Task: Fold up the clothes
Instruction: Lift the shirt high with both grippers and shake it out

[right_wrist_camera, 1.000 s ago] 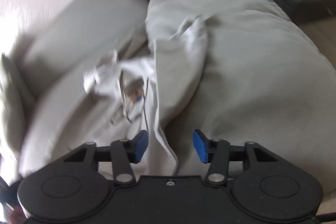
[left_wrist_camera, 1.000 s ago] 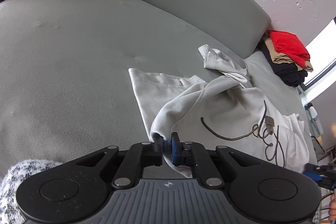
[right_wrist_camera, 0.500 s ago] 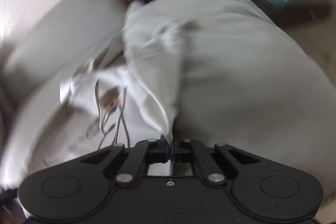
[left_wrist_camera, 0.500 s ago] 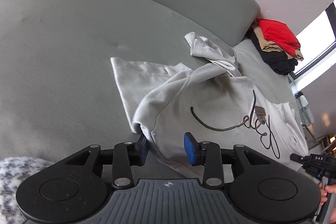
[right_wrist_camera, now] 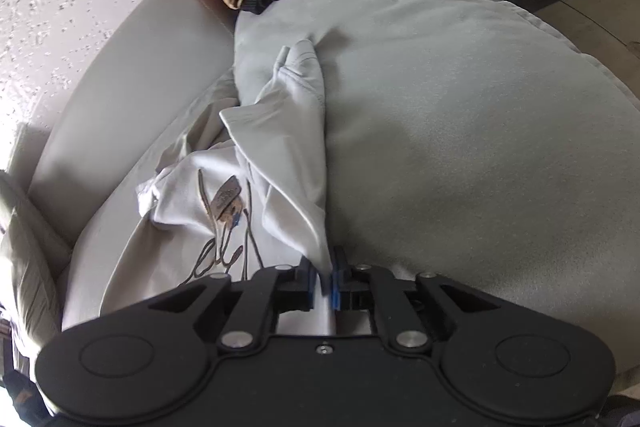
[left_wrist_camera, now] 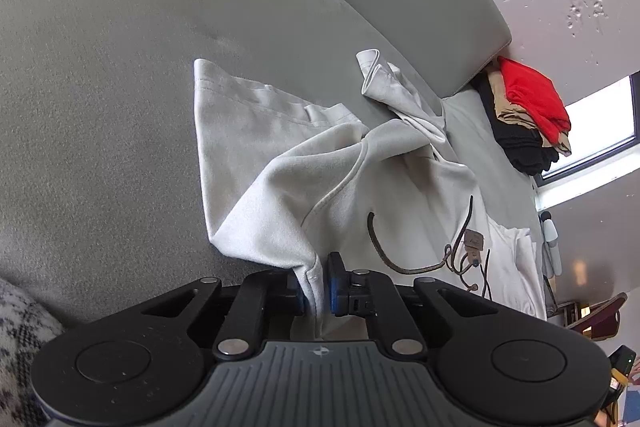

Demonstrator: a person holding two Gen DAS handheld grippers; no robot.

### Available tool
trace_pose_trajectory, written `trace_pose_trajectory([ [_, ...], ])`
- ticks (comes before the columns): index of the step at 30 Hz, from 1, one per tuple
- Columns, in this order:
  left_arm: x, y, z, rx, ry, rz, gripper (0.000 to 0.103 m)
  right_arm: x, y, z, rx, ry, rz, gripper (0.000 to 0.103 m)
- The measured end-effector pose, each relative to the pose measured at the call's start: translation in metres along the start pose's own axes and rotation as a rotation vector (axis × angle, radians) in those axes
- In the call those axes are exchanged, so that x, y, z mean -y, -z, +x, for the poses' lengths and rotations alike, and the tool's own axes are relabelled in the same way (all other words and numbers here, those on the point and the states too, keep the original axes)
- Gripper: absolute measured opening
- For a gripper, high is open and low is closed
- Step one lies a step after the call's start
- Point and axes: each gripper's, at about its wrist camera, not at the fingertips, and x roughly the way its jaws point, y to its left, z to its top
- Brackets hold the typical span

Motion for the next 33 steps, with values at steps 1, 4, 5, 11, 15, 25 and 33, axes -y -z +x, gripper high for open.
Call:
trace_pose_trajectory([
  [1,0.000,0.000,0.000,0.000,-0.001,0.000,0.008,-0.001,0.001,0.000,0.000,-0.003,-0.016,0.016],
  [4,0.002,0.000,-0.001,-0.003,-0.013,0.006,0.003,-0.004,0.003,0.002,0.000,0.002,-0.074,0.018],
  [5,0.003,0.001,-0.002,0.000,-0.022,0.012,0.002,-0.008,0.005,0.003,0.000,0.026,-0.110,0.011],
  [11,0.020,0.001,-0.030,0.015,-0.044,0.063,0.000,-0.029,0.009,-0.009,-0.052,0.055,-0.105,0.003],
  [15,0.047,-0.025,-0.071,0.062,0.055,0.041,0.000,-0.047,-0.001,-0.026,-0.135,-0.215,0.118,0.003],
  [25,0.163,-0.129,-0.261,0.510,0.311,0.092,0.000,-0.157,-0.116,-0.180,0.296,-0.656,0.184,0.003],
  [33,0.183,-0.096,-0.375,0.782,0.432,0.167,0.000,-0.176,-0.113,-0.265,0.436,-0.718,0.085,0.003],
])
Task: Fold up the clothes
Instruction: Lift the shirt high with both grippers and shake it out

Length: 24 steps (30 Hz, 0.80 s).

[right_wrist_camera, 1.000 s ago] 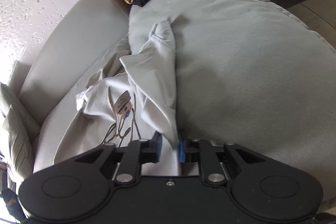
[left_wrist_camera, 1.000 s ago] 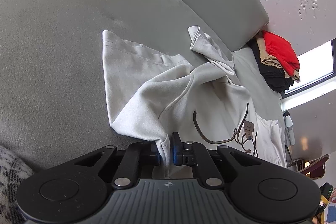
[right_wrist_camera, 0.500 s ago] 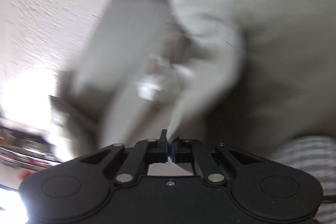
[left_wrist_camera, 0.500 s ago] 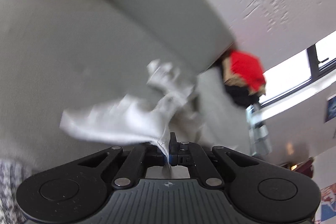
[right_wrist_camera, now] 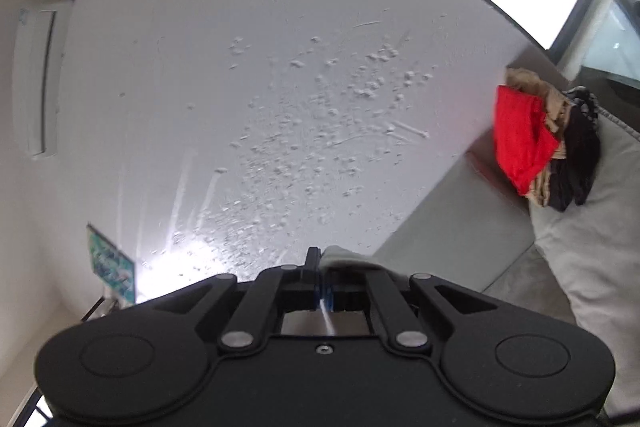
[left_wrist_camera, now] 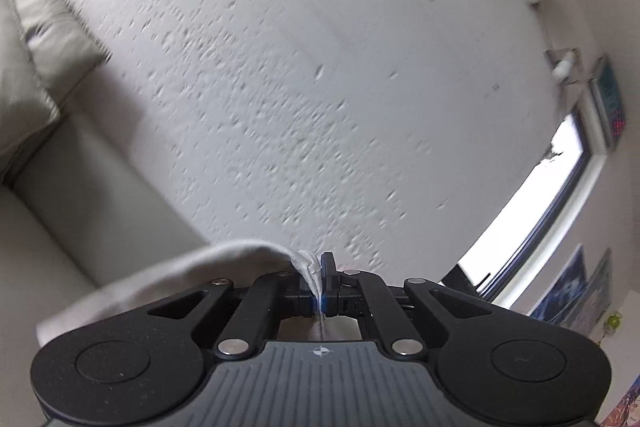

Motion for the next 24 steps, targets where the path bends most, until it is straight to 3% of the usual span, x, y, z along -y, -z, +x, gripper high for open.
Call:
trace_pose_trajectory([
  [2,0.014,0.001,-0.024,0.075,0.036,0.069,0.000,-0.020,0.006,-0.018,0.041,-0.065,-0.052,0.003],
  [3,0.017,0.003,-0.024,0.067,0.002,0.108,0.002,-0.029,0.008,-0.024,0.048,-0.063,-0.098,0.003],
  [4,0.018,0.005,-0.020,0.042,-0.052,0.148,0.002,-0.039,0.011,-0.028,0.047,-0.039,-0.158,0.003],
  [6,0.000,0.007,-0.008,-0.051,-0.119,0.065,0.000,-0.038,0.014,-0.018,-0.034,0.029,-0.170,0.003],
  [8,-0.008,0.007,-0.015,-0.055,-0.067,-0.001,0.000,-0.038,0.016,-0.021,-0.046,0.042,-0.184,0.003],
  [10,-0.002,0.009,-0.033,-0.023,-0.008,-0.002,0.000,-0.043,0.019,-0.040,-0.009,0.002,-0.192,0.003],
  [11,0.003,0.011,-0.037,0.001,-0.022,0.039,0.001,-0.048,0.019,-0.054,0.024,-0.022,-0.200,0.003],
  [13,-0.002,0.013,-0.031,-0.043,-0.096,0.055,0.001,-0.048,0.016,-0.068,0.035,-0.022,-0.197,0.003],
  [15,-0.014,0.011,-0.029,-0.077,-0.054,-0.034,0.000,-0.040,0.012,-0.068,0.008,-0.002,-0.161,0.003],
  [17,-0.009,0.014,-0.040,-0.042,-0.004,-0.028,0.001,-0.042,0.014,-0.080,0.030,-0.007,-0.180,0.003],
  [18,-0.005,0.015,-0.041,-0.044,-0.022,-0.008,0.001,-0.045,0.016,-0.084,0.042,0.006,-0.212,0.003],
  [20,-0.009,0.018,-0.034,-0.105,-0.045,-0.040,0.000,-0.042,0.021,-0.084,0.009,0.044,-0.224,0.003],
  [24,-0.001,0.023,-0.058,-0.073,0.056,-0.035,0.000,-0.058,0.024,-0.110,0.060,-0.008,-0.265,0.003],
])
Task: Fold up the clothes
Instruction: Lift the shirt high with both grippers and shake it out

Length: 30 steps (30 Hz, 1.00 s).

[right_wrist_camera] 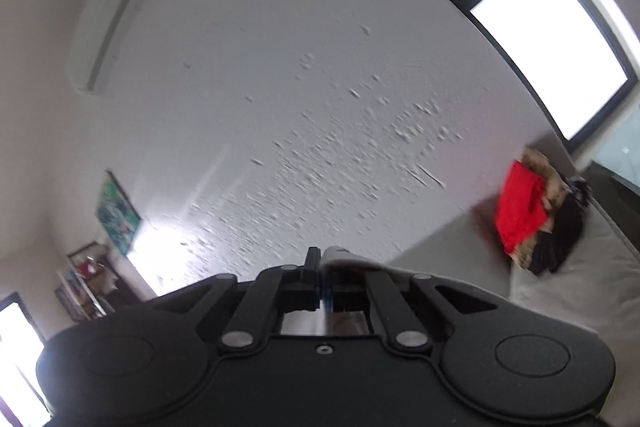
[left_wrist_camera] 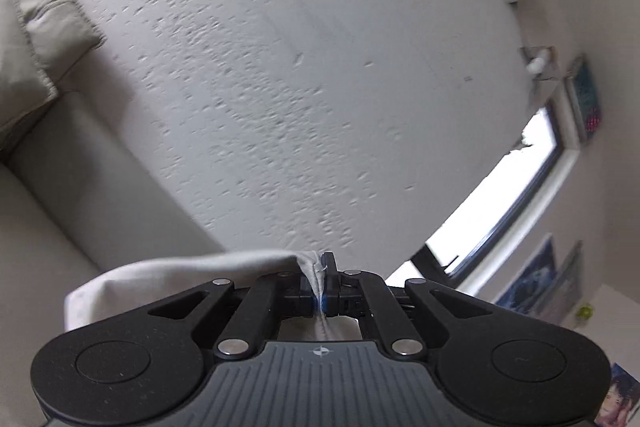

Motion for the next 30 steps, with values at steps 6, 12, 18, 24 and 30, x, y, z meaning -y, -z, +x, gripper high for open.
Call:
trace_pose_trajectory([
  [6,0.018,-0.014,0.001,0.023,0.055,0.033,0.000,-0.018,-0.014,-0.007,0.074,-0.044,-0.030,0.003],
  [12,-0.024,-0.023,0.094,-0.095,-0.177,0.042,0.001,0.029,-0.009,0.094,-0.035,0.073,0.062,0.003],
  [18,-0.121,-0.017,0.242,-0.376,-0.504,-0.034,0.000,0.125,0.031,0.266,-0.342,0.370,0.172,0.003],
  [24,-0.077,-0.051,0.269,-0.228,-0.372,0.165,0.000,0.093,-0.006,0.285,-0.184,0.344,-0.010,0.003],
  [30,-0.114,-0.016,0.283,-0.271,-0.395,0.191,0.000,0.131,0.016,0.285,-0.209,0.370,-0.013,0.003],
])
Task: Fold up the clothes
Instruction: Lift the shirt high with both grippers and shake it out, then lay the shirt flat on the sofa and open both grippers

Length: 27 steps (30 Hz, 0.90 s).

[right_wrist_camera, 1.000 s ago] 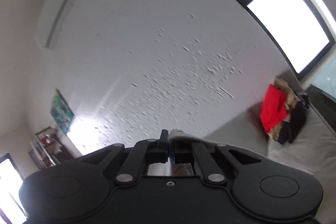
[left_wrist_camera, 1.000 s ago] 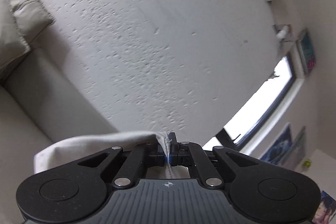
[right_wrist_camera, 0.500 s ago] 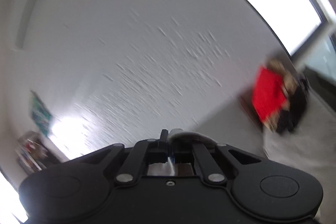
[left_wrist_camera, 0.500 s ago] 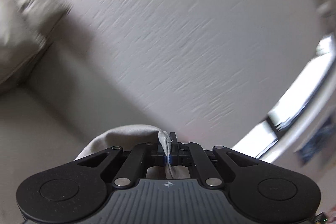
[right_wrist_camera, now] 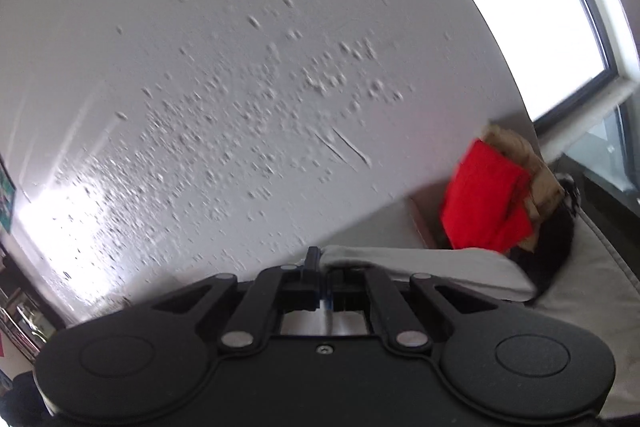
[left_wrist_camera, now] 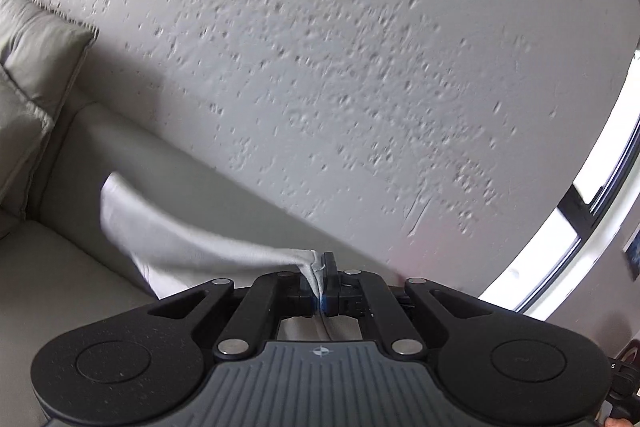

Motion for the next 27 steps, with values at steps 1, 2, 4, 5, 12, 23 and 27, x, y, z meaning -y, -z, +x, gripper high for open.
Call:
trace_pose_trajectory([
  [1,-0.008,0.012,0.008,-0.019,-0.012,-0.005,0.000,0.012,0.011,0.009,-0.028,0.009,0.017,0.003],
  [2,-0.017,0.025,0.016,-0.039,-0.024,-0.014,0.000,0.024,0.024,0.020,-0.063,0.021,0.039,0.003],
  [4,-0.038,0.052,0.032,-0.079,-0.046,-0.042,0.000,0.048,0.050,0.039,-0.126,0.045,0.083,0.003],
  [5,-0.049,0.066,0.040,-0.101,-0.058,-0.061,0.000,0.060,0.065,0.046,-0.157,0.059,0.103,0.003],
  [12,-0.127,0.169,0.068,-0.273,-0.182,-0.183,0.000,0.136,0.164,0.072,-0.349,0.171,0.246,0.003],
  [23,-0.144,0.212,0.037,-0.317,-0.240,-0.185,0.000,0.141,0.218,0.052,-0.451,0.291,0.159,0.003],
  [27,-0.125,0.196,0.007,-0.297,-0.218,-0.132,0.000,0.123,0.202,0.020,-0.413,0.272,0.107,0.003],
])
